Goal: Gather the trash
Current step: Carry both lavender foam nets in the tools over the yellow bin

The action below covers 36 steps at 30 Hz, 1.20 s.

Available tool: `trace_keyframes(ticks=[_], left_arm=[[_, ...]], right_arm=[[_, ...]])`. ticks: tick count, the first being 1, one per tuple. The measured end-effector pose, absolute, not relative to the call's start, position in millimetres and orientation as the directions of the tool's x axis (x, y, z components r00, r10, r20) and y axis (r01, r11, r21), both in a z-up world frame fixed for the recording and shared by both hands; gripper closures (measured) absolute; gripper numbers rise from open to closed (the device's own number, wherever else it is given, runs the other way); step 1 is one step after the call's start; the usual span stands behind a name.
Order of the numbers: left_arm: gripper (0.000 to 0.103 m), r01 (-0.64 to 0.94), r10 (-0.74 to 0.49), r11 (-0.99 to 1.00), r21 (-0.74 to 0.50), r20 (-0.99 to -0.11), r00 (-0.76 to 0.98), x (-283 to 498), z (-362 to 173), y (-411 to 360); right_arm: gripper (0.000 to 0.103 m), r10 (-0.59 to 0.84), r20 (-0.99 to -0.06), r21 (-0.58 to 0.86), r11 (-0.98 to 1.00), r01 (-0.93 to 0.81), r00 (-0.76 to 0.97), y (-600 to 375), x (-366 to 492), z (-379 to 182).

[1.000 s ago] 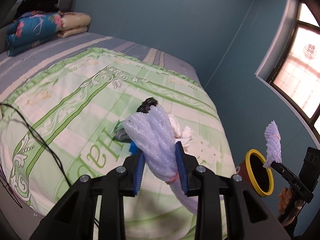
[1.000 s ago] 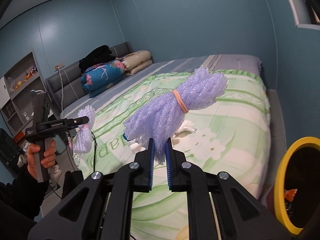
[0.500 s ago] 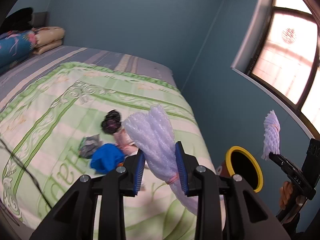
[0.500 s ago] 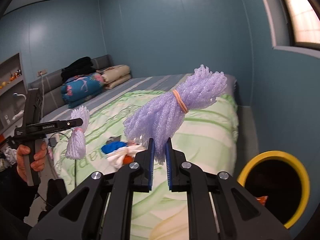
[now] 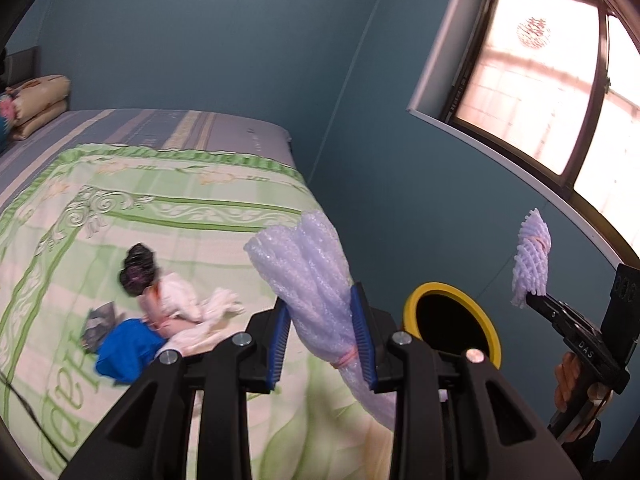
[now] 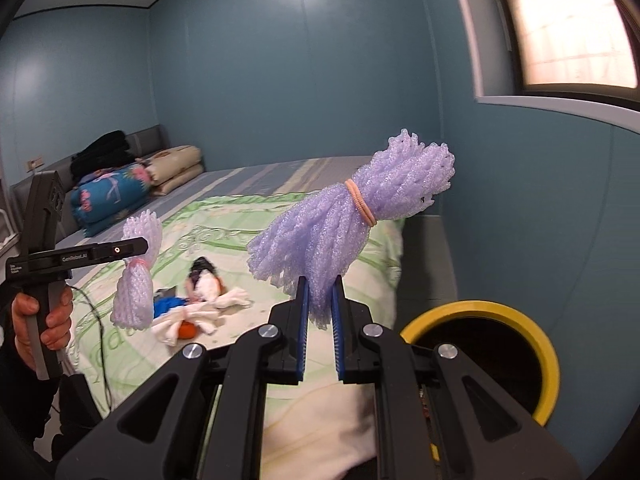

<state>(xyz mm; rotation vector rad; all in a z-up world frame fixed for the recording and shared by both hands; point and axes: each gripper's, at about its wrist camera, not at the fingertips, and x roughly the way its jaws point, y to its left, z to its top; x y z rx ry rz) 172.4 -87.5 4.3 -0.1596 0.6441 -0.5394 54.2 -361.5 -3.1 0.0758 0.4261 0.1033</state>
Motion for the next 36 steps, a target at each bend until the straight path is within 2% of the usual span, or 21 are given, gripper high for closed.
trace_keyframes(ticks=[9, 14, 23, 36], left_arm=[[0.075, 0.533, -0.586, 0.801, -0.272, -0.536, 0.607, 189.0, 4.0, -168.1], [0.075, 0.586, -0.617, 0.766, -0.262, -0.555, 0.558, 199.7, -6.9, -215.3], [0.075, 0.648, -0.658, 0.711, -0.273, -0.584, 0.476, 211.3, -30.6, -288.3], [0.075, 0.681, -0.667, 0.676, -0.280, -0.626, 0.405, 226.6, -60.9, -355.4]], right_arm=[[0.093, -0.054, -0.402, 0.071, 0.993, 0.089, 0.914, -401.4, 43.5, -10.9], [0.093, -0.108, -0.431, 0.061, 0.987, 0.148, 0.896, -421.3, 46.9, -23.2], [0.093, -0.171, -0.484, 0.057, 0.973, 0.226, 0.858, -446.3, 58.3, -45.3], [0.092, -0.192, -0.547, 0.074, 0.958, 0.276, 0.815, -472.2, 85.3, -67.7]])
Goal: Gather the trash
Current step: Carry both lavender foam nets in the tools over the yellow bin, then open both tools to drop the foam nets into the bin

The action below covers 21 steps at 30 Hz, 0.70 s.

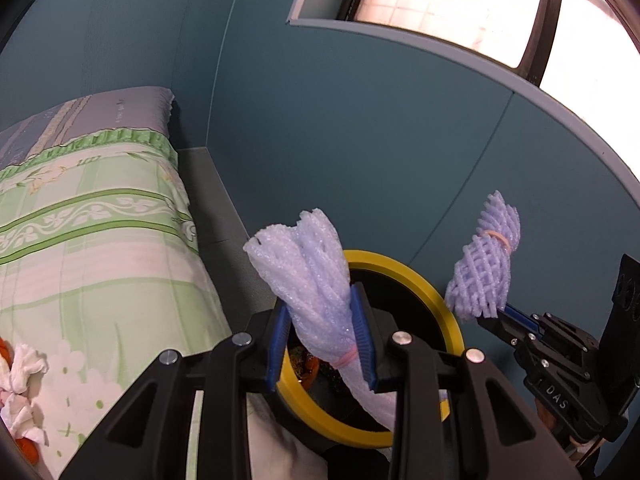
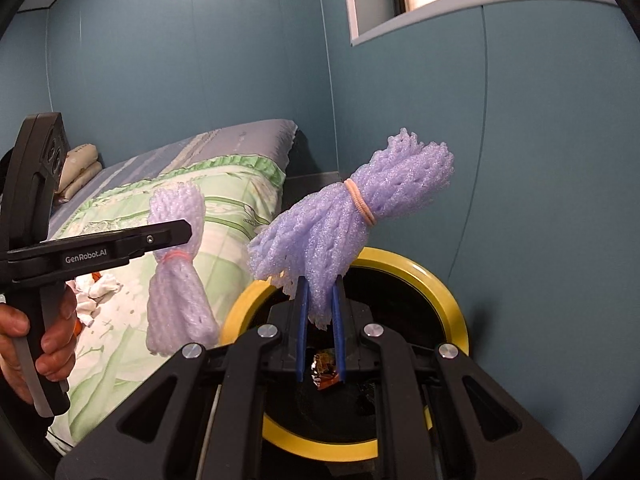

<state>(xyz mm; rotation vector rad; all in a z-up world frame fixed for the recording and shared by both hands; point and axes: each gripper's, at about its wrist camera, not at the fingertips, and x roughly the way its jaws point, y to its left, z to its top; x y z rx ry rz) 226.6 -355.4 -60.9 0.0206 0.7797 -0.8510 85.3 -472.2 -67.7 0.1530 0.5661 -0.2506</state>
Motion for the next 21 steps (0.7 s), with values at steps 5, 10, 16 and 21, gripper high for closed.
trace_keyframes(ticks=[5, 10, 16, 21], left_arm=[[0.075, 0.681, -0.656, 0.675, -0.286, -0.655, 0.376, 234.7, -78.6, -371.6], [0.074, 0.684, -0.638, 0.676, -0.275, -0.682, 0.357, 237.1, -95.2, -389.1], [0.072, 0.683, -0.621, 0.680, -0.267, -0.705, 0.343, 241.0, -109.2, -403.8], [0.068, 0.671, -0.616, 0.688, -0.278, -0.713, 0.336, 242.9, -114.0, -407.6]], right_arm=[[0.092, -0.188, -0.582, 0.078, 0.955, 0.285, 0.791, -481.3, 95.1, -82.6], [0.092, -0.185, -0.615, 0.092, 0.949, 0.302, 0.767, -491.4, 102.9, -96.1], [0.092, -0.176, -0.641, 0.105, 0.944, 0.311, 0.747, -499.5, 107.8, -107.7], [0.092, -0.183, -0.655, 0.101, 0.940, 0.325, 0.733, -503.0, 110.1, -112.8]])
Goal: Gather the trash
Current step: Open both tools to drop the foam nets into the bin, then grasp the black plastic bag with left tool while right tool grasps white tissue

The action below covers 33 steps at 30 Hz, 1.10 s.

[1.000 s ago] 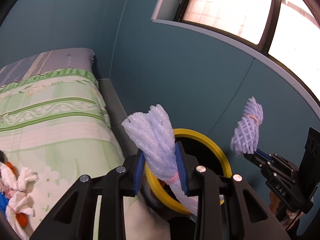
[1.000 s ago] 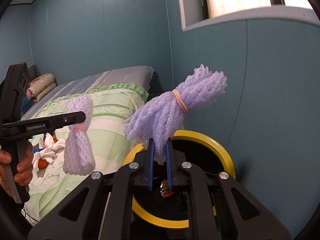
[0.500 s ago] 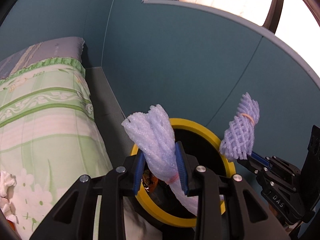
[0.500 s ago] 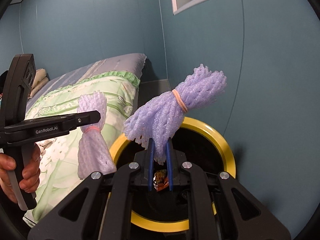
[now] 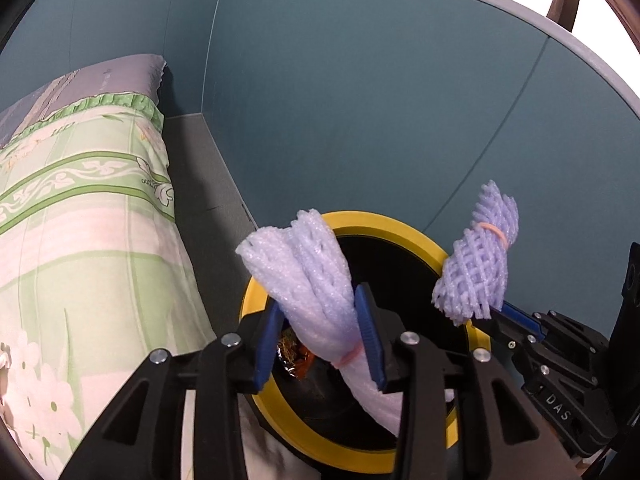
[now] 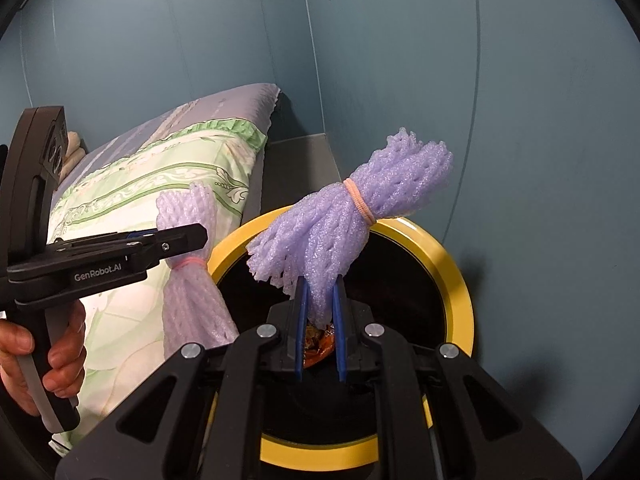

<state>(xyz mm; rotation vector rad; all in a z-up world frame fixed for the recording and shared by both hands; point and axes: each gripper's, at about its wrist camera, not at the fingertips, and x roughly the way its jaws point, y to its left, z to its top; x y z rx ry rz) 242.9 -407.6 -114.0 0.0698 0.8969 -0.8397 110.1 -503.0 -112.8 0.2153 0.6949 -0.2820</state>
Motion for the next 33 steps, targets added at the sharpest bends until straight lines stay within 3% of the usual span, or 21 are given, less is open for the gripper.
trace_keyframes(ticks=[7, 12, 24, 33], left_arm=[[0.049, 0.656, -0.608, 0.702, -0.279, -0.714, 0.347, 246.0, -115.7, -404.3], [0.044, 0.648, -0.610, 0.708, -0.281, -0.705, 0.362, 247.2, -111.2, -399.3], [0.040, 0.619, -0.598, 0.748, -0.241, -0.649, 0.470, 246.4, -68.0, -347.1], [0.023, 0.514, -0.507, 0.841, -0.170, -0.582, 0.636, 248.7, -20.2, -249.0]], right_arm=[[0.086, -0.196, -0.660, 0.104, 0.932, 0.347, 0.725, -508.2, 112.8, -114.3], [0.072, -0.197, -0.663, 0.116, 0.926, 0.360, 0.722, -511.2, 106.9, -115.0], [0.069, -0.188, -0.620, 0.121, 0.936, 0.330, 0.762, -491.9, 95.7, -89.1], [0.055, -0.077, -0.552, 0.106, 0.981, 0.161, 0.830, -424.7, 102.0, -51.9]])
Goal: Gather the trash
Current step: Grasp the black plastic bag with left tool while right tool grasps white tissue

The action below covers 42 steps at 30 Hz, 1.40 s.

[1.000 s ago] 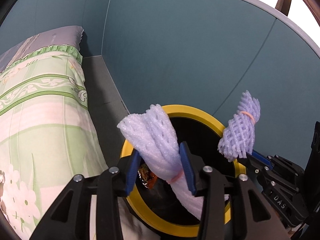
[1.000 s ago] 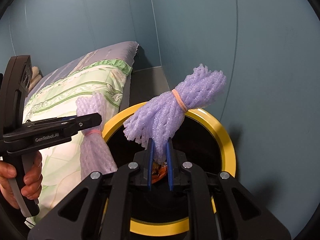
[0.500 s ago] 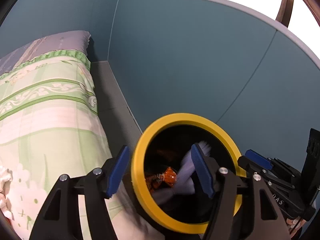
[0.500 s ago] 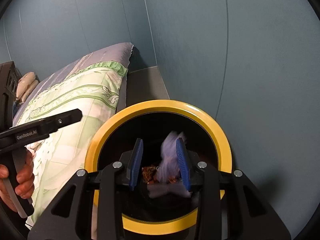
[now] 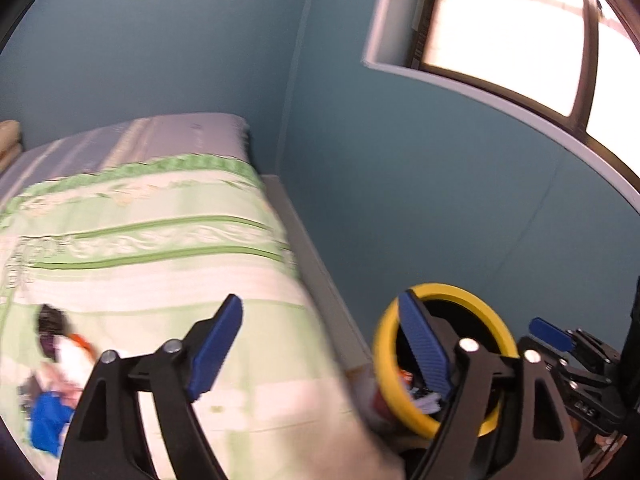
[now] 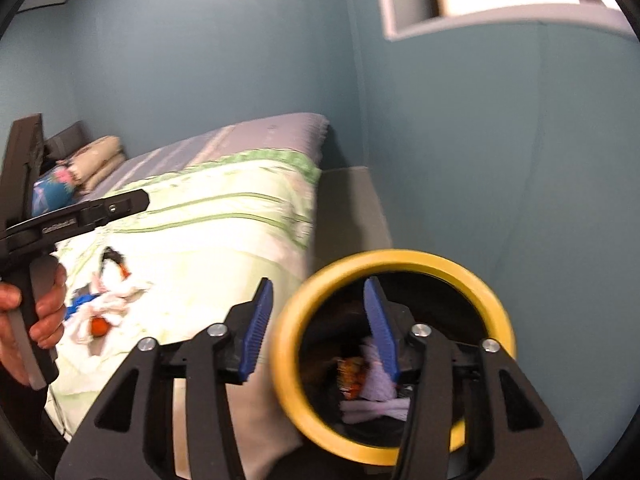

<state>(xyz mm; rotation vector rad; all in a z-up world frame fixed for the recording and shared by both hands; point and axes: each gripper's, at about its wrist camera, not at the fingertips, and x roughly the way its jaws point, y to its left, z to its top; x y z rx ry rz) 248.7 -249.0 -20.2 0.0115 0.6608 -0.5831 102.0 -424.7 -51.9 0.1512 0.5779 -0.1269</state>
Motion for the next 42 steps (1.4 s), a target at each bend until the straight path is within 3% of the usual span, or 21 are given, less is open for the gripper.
trace_keyframes(ticks=[9, 21, 32, 42], left_arm=[[0.014, 0.327, -0.329, 0.938, -0.112, -0.582, 0.744, 268.6, -4.8, -124.3], [0.010, 0.122, -0.148, 0.989, -0.086, -0.647, 0.748, 316.5, -27.7, 11.7], [0.010, 0.062, -0.123, 0.992, -0.110, -0.726, 0.677, 351.7, -94.4, 55.5], [0.010, 0.053, -0.115, 0.993, -0.106, -0.771, 0.626, 384.5, -132.3, 62.1]], right_arm=[[0.040, 0.168, -0.529, 0.126, 0.985, -0.118, 0.832, -315.6, 139.3, -37.4], [0.032, 0.435, -0.599, 0.177, 0.891, -0.418, 0.673, -174.0, 184.6, -73.4], [0.032, 0.516, -0.689, 0.260, 0.831, -0.491, 0.509, -98.9, 217.6, -146.9], [0.032, 0.513, -0.725, 0.281, 0.829, -0.483, 0.460, -76.8, 239.6, -178.1]])
